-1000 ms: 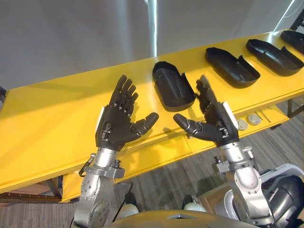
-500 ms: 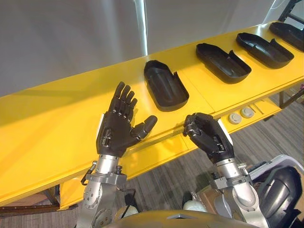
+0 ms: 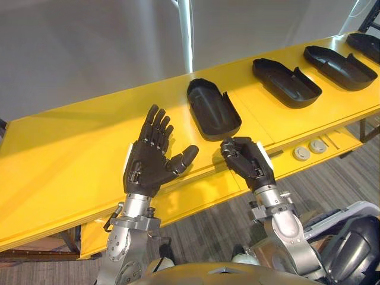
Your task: Walk over and take three plastic housings, then place them on the shelf
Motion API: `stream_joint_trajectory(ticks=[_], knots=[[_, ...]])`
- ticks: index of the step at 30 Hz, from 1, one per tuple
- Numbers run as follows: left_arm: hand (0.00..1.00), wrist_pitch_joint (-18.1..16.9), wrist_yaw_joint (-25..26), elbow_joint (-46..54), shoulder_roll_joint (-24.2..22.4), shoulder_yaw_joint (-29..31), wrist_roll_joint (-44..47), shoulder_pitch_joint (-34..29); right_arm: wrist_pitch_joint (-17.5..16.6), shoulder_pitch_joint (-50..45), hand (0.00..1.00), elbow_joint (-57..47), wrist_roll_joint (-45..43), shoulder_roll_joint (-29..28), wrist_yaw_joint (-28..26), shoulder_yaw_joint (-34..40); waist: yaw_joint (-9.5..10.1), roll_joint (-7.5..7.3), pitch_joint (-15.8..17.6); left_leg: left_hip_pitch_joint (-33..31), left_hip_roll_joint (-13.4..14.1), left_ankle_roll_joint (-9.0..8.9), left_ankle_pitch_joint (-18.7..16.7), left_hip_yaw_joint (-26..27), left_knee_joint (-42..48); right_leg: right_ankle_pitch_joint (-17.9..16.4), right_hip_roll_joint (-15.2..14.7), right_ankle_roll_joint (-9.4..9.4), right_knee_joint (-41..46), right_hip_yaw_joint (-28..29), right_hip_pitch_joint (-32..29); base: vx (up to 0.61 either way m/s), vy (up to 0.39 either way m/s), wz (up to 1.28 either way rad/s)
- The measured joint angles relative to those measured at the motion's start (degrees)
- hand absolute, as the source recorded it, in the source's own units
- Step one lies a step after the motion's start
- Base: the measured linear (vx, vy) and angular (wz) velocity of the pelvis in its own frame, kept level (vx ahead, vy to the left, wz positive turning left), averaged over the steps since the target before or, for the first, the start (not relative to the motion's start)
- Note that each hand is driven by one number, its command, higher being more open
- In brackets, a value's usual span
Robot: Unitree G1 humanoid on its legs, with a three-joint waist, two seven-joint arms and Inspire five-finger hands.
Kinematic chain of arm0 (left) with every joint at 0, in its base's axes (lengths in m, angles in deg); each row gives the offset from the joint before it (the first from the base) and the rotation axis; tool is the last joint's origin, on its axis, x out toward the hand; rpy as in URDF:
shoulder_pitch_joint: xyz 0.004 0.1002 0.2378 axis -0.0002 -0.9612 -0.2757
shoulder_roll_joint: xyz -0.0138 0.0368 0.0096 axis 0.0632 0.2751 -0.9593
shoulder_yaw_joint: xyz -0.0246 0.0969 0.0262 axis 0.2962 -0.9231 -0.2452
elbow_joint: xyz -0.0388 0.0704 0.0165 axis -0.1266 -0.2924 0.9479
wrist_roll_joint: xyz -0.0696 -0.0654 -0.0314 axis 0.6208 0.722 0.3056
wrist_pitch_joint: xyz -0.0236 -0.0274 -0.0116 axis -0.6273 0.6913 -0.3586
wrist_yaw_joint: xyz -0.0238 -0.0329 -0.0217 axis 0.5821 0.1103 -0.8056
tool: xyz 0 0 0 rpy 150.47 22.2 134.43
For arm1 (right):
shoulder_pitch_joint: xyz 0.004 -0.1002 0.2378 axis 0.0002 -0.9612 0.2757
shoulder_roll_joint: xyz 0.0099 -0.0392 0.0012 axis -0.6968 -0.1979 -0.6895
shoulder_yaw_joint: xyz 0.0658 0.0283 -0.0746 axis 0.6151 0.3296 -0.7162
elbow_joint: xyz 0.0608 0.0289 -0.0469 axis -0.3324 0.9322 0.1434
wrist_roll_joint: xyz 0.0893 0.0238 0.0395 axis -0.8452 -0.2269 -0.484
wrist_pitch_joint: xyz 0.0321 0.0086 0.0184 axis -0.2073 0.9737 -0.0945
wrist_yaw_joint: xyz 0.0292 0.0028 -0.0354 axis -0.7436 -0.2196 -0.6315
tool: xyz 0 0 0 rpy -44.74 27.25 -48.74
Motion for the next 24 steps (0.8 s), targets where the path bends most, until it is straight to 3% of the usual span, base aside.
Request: stream_joint_trajectory(ticks=[6, 24], knots=[[1.0, 0.0, -0.54, -0.79, -0.14, -0.04, -0.07, 0.12, 2.39, 1.76, 0.0, 3.19, 0.07, -0.28, 2.18, -0.19, 1.09, 0.7, -0.57, 0.04, 0.03, -0.01, 0.28, -0.61, 0.0, -0.02, 0.05, -0.04, -0.03, -0.83, 0.48, 0.0, 0.004, 0.05], [1.0, 0.12, -2.31, -0.79, -0.31, 0.16, -0.14, 0.33, 3.75, 8.24, 0.0, 11.32, 0.03, -2.22, 4.2, -0.15, 1.43, -0.21, -2.03, -0.1, 0.08, -0.09, 1.04, -2.24, -0.04, -0.38, 0.09, -0.11, 0.05, -2.38, 1.34, -0.01, 0.003, 0.03]])
